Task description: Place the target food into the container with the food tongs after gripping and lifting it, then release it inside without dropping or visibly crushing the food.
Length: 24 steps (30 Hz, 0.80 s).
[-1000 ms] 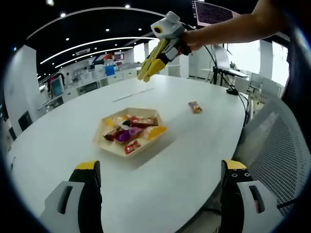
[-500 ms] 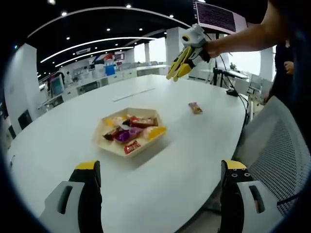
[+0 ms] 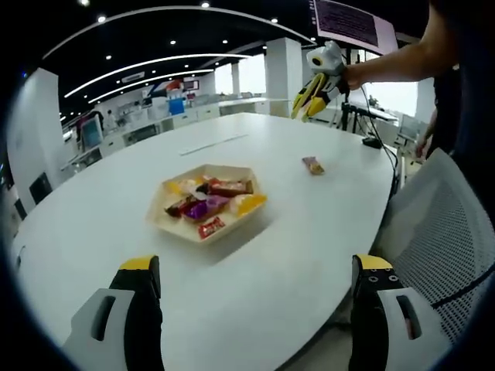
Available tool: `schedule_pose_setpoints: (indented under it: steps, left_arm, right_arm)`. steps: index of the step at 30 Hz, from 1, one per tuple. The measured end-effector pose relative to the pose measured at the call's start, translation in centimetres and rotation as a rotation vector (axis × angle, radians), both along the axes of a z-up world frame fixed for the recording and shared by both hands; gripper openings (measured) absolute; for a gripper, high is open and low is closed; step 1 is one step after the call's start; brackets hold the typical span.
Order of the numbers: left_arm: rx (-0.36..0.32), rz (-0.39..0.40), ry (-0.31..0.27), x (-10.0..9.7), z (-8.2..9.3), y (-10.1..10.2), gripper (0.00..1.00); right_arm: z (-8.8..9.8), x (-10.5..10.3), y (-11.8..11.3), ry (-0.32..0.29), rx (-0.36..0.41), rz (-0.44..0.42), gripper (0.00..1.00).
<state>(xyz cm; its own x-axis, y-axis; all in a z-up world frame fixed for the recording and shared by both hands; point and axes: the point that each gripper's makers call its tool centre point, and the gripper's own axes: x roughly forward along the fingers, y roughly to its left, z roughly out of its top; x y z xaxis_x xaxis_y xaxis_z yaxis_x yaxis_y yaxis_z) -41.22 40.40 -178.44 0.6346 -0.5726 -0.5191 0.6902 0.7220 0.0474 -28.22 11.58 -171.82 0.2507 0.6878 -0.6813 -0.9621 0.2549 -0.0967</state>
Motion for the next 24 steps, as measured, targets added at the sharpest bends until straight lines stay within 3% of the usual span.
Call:
schedule_pose_setpoints:
  steps: [8, 16, 24]
  left_arm:
    - [0.024, 0.013, 0.012, 0.1, -0.6, 0.4, 1.0]
    - [0.044, 0.032, 0.008, 0.3, -0.6, 0.8, 1.0]
    - [0.042, 0.052, 0.006, 0.4, -0.6, 1.1, 1.0]
  right_arm:
    - [-0.6, -0.1, -1.9, -0.003, 0.001, 0.019, 0.28]
    - [-1.7, -0.4, -2.1, 0.003, -0.022, 0.076, 0.28]
    - [-5.5, -1.6, -2.0, 0.032, -0.097, 0.171, 0.27]
